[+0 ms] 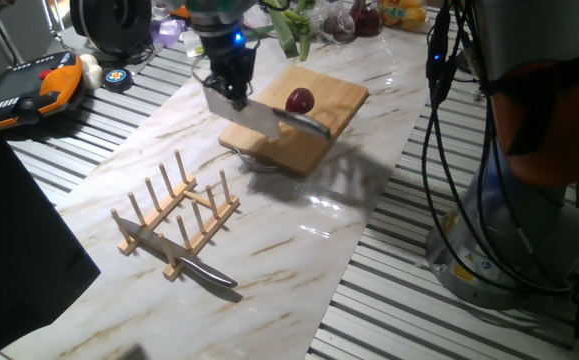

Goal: Chop the onions

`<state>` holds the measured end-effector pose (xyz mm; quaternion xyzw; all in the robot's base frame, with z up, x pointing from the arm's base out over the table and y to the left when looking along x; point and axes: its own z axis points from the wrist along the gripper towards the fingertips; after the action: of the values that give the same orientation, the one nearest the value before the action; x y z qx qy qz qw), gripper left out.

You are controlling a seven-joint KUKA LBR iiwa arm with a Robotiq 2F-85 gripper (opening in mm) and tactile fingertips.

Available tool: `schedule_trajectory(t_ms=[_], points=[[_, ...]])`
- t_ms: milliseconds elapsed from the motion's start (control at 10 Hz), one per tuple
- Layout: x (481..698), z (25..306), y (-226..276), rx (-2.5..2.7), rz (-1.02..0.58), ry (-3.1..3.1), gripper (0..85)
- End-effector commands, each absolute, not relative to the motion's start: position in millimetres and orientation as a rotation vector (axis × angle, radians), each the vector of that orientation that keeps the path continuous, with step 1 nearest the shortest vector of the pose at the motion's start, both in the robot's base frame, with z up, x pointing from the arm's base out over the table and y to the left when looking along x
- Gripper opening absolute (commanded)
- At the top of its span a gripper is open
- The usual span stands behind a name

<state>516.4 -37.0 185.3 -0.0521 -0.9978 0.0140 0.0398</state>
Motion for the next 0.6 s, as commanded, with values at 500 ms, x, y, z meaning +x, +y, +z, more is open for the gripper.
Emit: schedule_trajectory(t_ms=[500], points=[[507.3, 157.8, -113.2, -0.125, 0.028, -3.076, 0.7]])
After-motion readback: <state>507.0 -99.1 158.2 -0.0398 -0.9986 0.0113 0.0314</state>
